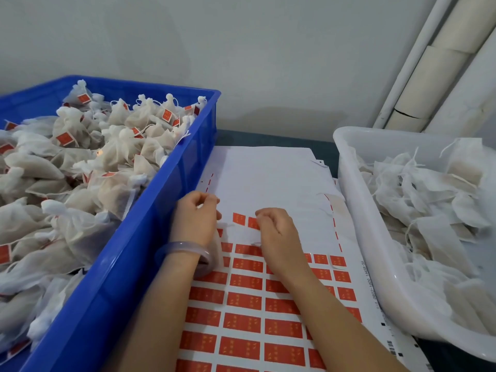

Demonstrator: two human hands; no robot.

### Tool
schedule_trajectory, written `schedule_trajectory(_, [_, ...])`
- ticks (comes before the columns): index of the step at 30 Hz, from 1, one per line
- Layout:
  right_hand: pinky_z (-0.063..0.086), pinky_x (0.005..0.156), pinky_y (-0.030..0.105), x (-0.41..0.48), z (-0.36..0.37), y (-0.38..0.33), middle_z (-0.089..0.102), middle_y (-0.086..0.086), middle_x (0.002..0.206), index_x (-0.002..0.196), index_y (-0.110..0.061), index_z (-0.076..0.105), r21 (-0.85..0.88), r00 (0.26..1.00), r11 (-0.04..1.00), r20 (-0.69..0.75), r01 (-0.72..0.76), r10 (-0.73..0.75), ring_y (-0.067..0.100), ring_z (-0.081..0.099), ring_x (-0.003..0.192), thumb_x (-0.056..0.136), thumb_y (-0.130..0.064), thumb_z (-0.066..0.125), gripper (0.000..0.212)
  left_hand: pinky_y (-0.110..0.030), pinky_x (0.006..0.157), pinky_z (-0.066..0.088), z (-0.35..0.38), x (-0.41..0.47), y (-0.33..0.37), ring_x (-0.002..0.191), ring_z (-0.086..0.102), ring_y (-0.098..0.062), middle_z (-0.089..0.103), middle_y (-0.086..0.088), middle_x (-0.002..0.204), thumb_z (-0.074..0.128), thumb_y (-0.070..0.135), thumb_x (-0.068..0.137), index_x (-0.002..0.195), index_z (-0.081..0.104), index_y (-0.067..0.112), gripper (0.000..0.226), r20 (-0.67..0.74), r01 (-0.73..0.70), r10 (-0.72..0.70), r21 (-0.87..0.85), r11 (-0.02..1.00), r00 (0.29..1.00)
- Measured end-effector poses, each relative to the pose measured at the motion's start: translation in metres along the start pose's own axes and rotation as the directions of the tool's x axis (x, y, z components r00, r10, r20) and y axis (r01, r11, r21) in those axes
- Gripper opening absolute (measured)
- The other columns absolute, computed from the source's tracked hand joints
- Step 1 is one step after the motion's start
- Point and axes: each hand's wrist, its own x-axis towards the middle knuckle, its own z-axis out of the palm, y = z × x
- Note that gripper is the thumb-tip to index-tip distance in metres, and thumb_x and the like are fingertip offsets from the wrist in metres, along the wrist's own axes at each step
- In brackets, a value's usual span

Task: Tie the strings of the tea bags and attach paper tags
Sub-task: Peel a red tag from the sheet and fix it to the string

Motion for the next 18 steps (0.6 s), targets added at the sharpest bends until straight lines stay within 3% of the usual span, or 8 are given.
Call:
schedule_trajectory(4, [0.035, 0.065, 0.003, 0.004, -0.006, 0.001, 0.047, -0.027, 0.09, 0.087, -0.034, 0.049, 0.181, 0.996, 0.981, -0.032, -0.075, 0.082, -0.004, 0.05, 0.086, 0.099, -0.029, 0.037, 0.018, -0.018, 0.057, 0.043, -0.005, -0.006, 0.01, 0.064, 0.057, -0.008, 0.061, 0.004, 0.068, 0.051, 0.019, 0.093, 0.081, 0.062, 0.021, 0.017, 0.003, -0.108, 0.109, -0.149, 0.983, 0.994])
schedule_trajectory(9, [0.041, 0.05, 0.003, 0.009, -0.022, -0.002, 0.061, -0.025, 0.071, 0.08, -0.029, 0.057, 0.419, 0.976, 0.904, -0.147, -0.083, 0.157, -0.006, 0.061, 0.072, 0.092, -0.033, 0.053, 0.012, -0.015, 0.057, 0.052, -0.01, -0.017, 0.019, 0.065, 0.067, -0.008, 0.07, 0.005, 0.07, 0.059, 0.015, 0.086, 0.087, 0.069, 0.015, 0.01, 0.152, -0.113, 0.183, -0.386, 0.916, 0.971])
schedule_trajectory(13, [0.052, 0.062, 0.014, 0.013, -0.047, -0.011, 0.069, -0.013, 0.074, 0.08, -0.021, 0.062, 0.553, 0.954, 0.831, -0.277, 0.059, 0.117, 0.006, 0.067, 0.074, 0.086, -0.025, 0.063, 0.007, -0.016, 0.057, 0.053, -0.007, -0.02, 0.024, 0.07, 0.071, -0.011, 0.073, 0.005, 0.077, 0.061, 0.009, 0.085, 0.091, 0.064, 0.017, 0.01, 0.189, -0.124, 0.209, -0.383, 0.915, 0.959])
schedule_trajectory(18, [0.054, 0.062, 0.021, 0.001, -0.053, -0.015, 0.071, -0.005, 0.075, 0.081, -0.02, 0.066, 0.636, 0.966, 0.767, -0.242, 0.086, 0.092, 0.015, 0.069, 0.07, 0.069, -0.035, 0.067, 0.019, -0.018, 0.054, 0.053, -0.001, -0.021, 0.022, 0.069, 0.071, -0.015, 0.074, 0.006, 0.08, 0.057, 0.008, 0.087, 0.084, 0.052, 0.007, 0.006, 0.305, -0.112, 0.21, -0.309, 0.944, 0.929])
